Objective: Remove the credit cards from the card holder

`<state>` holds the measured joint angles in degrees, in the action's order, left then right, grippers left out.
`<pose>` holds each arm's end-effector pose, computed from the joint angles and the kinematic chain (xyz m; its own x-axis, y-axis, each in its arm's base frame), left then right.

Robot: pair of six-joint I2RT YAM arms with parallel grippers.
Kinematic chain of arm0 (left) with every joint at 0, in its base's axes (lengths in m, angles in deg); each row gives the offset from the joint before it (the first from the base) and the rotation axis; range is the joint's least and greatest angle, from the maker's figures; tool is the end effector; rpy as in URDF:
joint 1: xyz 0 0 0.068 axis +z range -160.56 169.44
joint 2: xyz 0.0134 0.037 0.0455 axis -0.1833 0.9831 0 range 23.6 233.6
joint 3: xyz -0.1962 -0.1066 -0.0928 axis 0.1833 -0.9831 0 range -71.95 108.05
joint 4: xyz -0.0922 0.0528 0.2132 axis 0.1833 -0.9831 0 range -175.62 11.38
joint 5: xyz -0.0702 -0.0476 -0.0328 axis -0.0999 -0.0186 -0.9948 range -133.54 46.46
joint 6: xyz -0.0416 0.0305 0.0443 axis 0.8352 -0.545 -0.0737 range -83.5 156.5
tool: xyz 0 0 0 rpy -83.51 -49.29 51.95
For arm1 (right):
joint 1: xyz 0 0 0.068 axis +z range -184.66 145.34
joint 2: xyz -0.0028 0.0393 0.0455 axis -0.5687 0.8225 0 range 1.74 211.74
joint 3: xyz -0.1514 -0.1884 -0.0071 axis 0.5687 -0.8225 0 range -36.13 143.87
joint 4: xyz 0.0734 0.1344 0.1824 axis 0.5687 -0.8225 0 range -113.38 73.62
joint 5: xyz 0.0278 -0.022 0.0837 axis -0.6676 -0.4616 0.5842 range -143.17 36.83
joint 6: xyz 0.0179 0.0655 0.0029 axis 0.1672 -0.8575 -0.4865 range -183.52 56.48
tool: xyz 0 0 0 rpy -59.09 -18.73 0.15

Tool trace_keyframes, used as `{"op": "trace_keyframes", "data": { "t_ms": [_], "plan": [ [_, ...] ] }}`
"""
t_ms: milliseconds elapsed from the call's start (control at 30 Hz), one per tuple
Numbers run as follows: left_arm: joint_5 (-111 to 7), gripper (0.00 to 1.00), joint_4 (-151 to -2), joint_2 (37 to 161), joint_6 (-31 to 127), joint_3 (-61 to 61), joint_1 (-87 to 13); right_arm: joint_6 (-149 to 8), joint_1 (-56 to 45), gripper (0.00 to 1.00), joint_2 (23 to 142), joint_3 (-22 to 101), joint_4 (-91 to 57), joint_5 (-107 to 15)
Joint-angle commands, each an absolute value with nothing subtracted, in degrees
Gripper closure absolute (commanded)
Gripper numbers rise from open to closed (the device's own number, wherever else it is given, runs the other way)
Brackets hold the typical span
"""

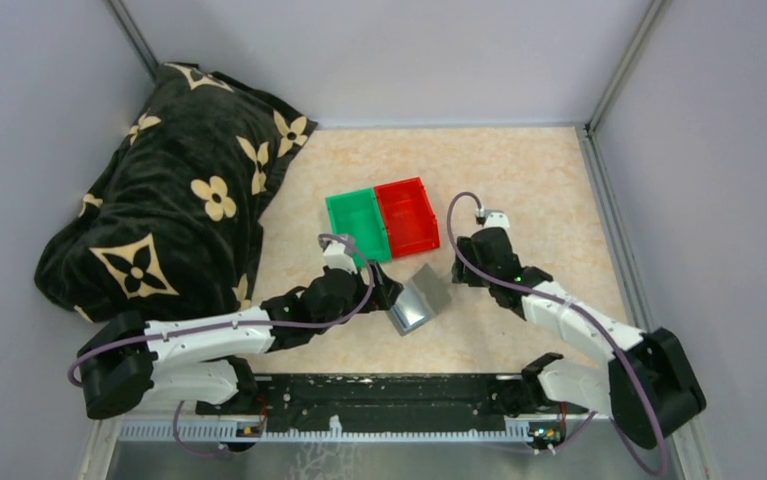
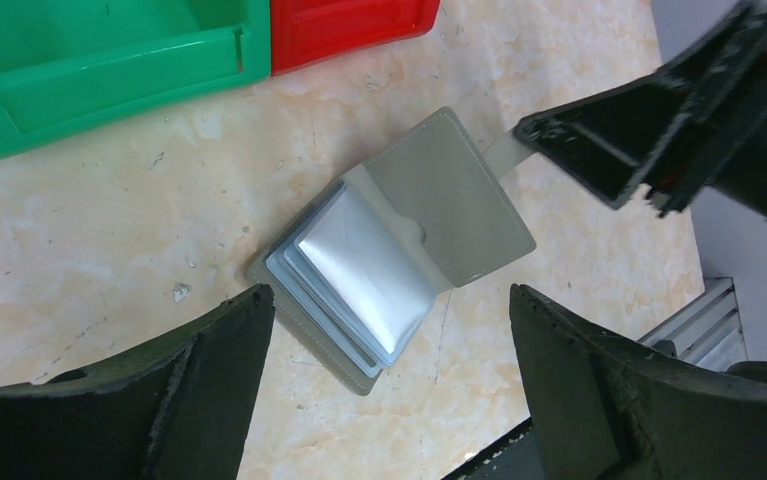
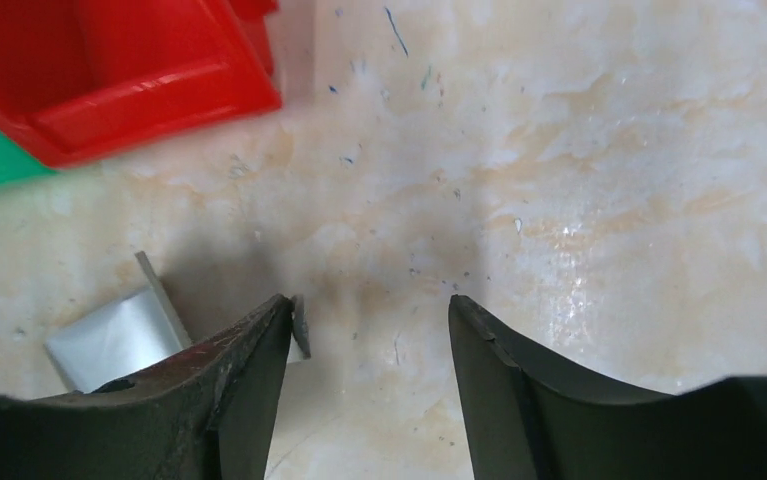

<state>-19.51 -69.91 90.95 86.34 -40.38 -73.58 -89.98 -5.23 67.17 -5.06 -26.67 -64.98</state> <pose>0.1353 -0.2168 0.1911 -0.6295 -0.3020 -0.7159 0.2611 0.7856 -0.5610 0.2056 0.1031 0.1601 -0.7057 0.1025 -0.7010 -0.0445 0.9811 0.1882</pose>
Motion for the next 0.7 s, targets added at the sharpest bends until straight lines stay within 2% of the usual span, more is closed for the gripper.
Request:
{"op": "trace_keyframes", "data": {
  "t_ms": [0,133,200,300,400,533,667],
  "plan": [
    [-18.32,0.07,-68.22,90.8,85.78,-42.4,-73.68,-88.33,-5.54,0.4,59.62,-3.69,-27.2,-65.32],
    [-19.13,0.08,-66.24,92.04,86.64,-43.54,-73.67,-88.14,-2.43,0.4,55.39,-1.76,-29.08,-64.81],
    [-20.06,0.08,-65.1,93.6,87.61,-43.7,-73.67,-87.81,-0.27,0.43,55.12,-0.55,-29.24,-63.57],
    [-20.65,0.1,-63.3,96.65,87.74,-43.56,-73.64,-86.66,3.0,0.45,57.25,1.43,-28.47,-59.51],
    [-20.84,0.17,-61.91,99.88,86.62,-42.48,-73.66,-85.73,7.42,0.44,60.32,2.9,-27.76,-59.67],
    [-21.73,0.18,-61.4,106.76,85.81,-38.62,-73.49,-85.68,9.62,0.4,63.2,1.92,-25.43,-58.49],
    [-23.47,0.19,-62.15,114.25,85.68,-33.55,-73.4,-85.95,9.77,0.47,64.39,-0.28,-24.63,-59.31]
  ]
}}
